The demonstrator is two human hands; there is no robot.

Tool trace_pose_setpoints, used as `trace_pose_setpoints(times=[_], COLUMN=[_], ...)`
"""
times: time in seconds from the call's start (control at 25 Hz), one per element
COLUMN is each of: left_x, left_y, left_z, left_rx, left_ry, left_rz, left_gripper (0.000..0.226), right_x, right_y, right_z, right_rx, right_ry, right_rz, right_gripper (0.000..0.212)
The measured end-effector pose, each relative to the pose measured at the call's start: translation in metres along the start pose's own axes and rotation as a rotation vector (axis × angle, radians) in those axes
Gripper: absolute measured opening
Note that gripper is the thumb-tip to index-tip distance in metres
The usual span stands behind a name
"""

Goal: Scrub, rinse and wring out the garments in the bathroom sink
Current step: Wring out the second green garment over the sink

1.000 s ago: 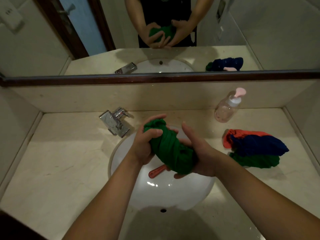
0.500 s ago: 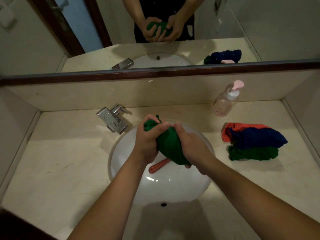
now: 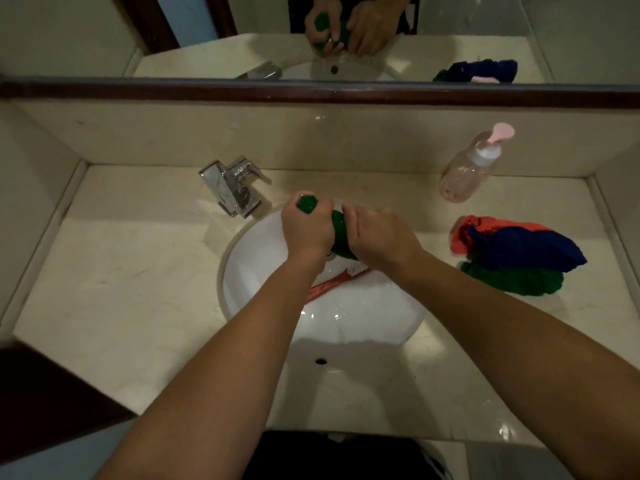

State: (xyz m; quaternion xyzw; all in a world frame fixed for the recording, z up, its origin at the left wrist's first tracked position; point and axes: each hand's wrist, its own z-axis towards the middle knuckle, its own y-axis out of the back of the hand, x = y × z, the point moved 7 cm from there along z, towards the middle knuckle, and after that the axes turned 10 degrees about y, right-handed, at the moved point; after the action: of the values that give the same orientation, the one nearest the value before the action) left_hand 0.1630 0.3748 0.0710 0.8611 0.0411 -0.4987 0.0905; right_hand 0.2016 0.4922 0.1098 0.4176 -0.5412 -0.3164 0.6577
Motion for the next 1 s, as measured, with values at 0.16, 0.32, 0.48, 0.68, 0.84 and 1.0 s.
trace_pose_setpoints(times=[0.16,0.32,0.48,0.68,0.84,1.0], left_x=[0.007,-0.007,-0.028,-0.057,-0.051,-0.062], left_y=[0.008,0.015,0.028,0.042,0.025,0.02], left_z=[0.003,-0.004,-0.014,-0.017,-0.035,-0.047], left_rx=[0.149,0.461,0.845,0.816,1.095,1.205], left_ry=[0.081,-0.042,-0.145,-0.496,-0.188,-0.249], left_rz=[0.019,0.104,0.238,0.412,-0.085,-0.195], left_gripper=[0.015,0.031,0.045,0.063,0.066,0.032], right_x=[-0.008,-0.005,0.007,0.029,0.053,0.054], right_y=[-0.019,-0.012,-0.011,-0.019,-0.018,-0.016], right_z=[-0.008,-0.023,-0.033,-0.042,-0.044,-0.055], right_rx=[0.031,0.062,0.114,0.246,0.288,0.55], right_ry=[-0.115,-0.281,-0.328,-0.281,-0.358,-0.231], right_rz=[0.135,0.456,0.899,1.203,1.461,1.628], right_gripper=[0.061,0.063,0.068,0.064,0.062,0.087])
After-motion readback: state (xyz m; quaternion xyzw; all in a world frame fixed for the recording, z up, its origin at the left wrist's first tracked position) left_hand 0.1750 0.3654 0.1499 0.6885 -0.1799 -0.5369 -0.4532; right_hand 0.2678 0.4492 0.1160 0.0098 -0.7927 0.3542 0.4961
